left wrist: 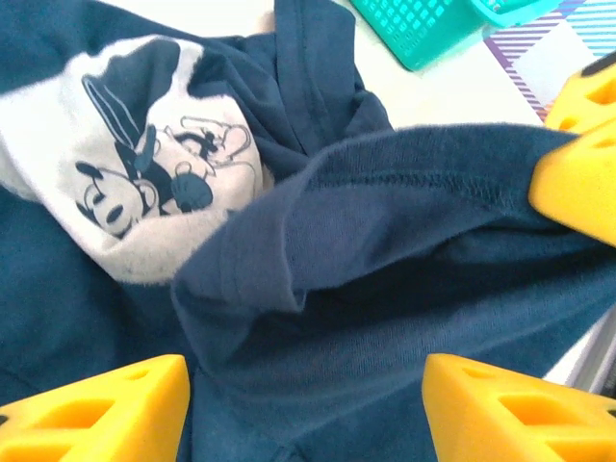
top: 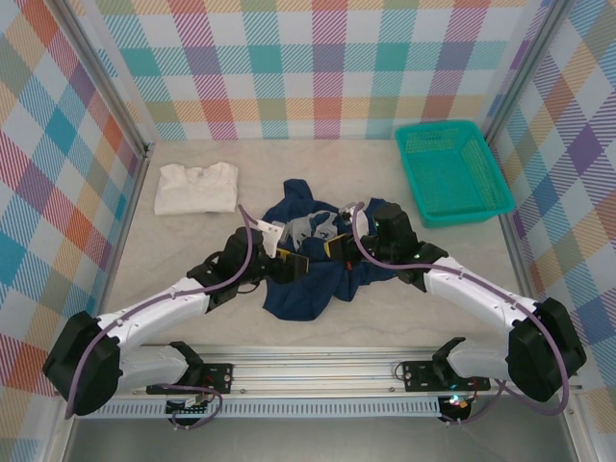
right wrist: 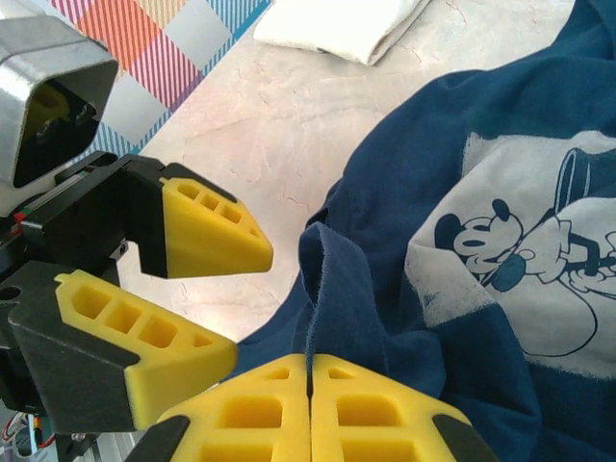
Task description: Fold the inside-out t-shirt
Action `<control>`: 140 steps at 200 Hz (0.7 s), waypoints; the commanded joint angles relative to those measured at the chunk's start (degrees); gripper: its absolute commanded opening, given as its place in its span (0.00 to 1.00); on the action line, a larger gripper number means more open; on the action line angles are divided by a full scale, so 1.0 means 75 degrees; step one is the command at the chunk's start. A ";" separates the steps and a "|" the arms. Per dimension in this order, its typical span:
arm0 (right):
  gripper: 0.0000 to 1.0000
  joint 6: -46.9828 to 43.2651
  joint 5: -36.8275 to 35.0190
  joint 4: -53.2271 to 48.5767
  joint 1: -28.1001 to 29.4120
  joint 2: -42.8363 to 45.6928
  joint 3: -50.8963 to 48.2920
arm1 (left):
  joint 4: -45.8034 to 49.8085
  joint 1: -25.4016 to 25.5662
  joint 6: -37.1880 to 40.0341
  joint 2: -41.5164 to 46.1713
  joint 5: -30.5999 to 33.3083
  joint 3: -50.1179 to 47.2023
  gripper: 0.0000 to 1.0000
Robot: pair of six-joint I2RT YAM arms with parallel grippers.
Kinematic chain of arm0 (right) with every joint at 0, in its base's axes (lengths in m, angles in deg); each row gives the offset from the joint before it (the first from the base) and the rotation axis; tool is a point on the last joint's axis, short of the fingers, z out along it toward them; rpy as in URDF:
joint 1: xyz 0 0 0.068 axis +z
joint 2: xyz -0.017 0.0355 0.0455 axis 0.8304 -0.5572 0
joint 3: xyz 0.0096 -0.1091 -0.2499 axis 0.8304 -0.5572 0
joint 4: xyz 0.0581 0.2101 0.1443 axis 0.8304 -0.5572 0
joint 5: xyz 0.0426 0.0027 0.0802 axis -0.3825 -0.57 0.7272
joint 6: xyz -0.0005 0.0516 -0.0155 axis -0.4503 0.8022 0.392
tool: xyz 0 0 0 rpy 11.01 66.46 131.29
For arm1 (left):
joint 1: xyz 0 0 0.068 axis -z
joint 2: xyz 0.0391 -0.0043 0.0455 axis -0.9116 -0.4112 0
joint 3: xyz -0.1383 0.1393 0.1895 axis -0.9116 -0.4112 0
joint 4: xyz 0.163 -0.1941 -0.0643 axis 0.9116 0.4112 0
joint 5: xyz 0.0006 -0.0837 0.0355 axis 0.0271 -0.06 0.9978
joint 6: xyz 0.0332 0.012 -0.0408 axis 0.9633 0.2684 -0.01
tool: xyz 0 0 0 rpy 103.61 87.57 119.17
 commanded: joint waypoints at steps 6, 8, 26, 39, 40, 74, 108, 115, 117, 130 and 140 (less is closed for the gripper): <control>0.00 0.0020 -0.0009 0.0354 0.0072 0.0179 -0.0046 | -0.0023 0.0049 0.0271 -0.0714 0.0855 0.0609 0.68; 0.00 0.0021 -0.0011 0.0358 0.0082 0.0184 -0.0046 | -0.0036 0.0050 0.0280 -0.0788 0.0884 0.0650 0.68; 0.00 0.0021 -0.0042 0.0352 0.0109 0.0331 -0.0102 | 0.0103 0.0034 0.0329 -0.1409 0.1344 0.1115 0.68; 0.00 0.0000 -0.0124 0.0375 0.0109 0.0514 -0.0186 | 0.0221 0.0038 0.0307 -0.1833 0.1641 0.1393 0.63; 0.00 -0.0007 -0.0128 0.0375 0.0109 0.0532 -0.0193 | 0.0229 0.0038 0.0301 -0.1870 0.1654 0.1415 0.62; 0.00 -0.0374 -0.0832 0.0113 0.0199 0.1028 -0.0311 | 0.0699 -0.0019 0.0060 -0.2076 0.2182 0.1753 0.31; 0.00 -0.0810 -0.1373 0.0088 0.0270 0.1564 -0.0475 | 0.1285 -0.0264 0.0247 -0.1835 0.2033 0.1855 0.04; 0.00 -0.0905 -0.1513 0.0054 0.0282 0.1651 -0.0475 | 0.1379 -0.0366 0.0244 -0.1751 0.1824 0.1842 0.01; 0.00 -0.0928 -0.1571 0.0031 0.0284 0.1674 -0.0479 | 0.1398 -0.0397 0.0241 -0.1706 0.1753 0.1840 0.01; 0.00 -0.1125 -0.2059 -0.0138 0.0367 0.1718 -0.0479 | 0.1408 -0.0599 0.0122 -0.1360 0.1044 0.1747 0.00; 0.00 -0.1298 -0.2687 -0.0314 0.0515 0.1689 -0.0451 | 0.1272 -0.0730 -0.0013 -0.0973 0.0315 0.1636 0.00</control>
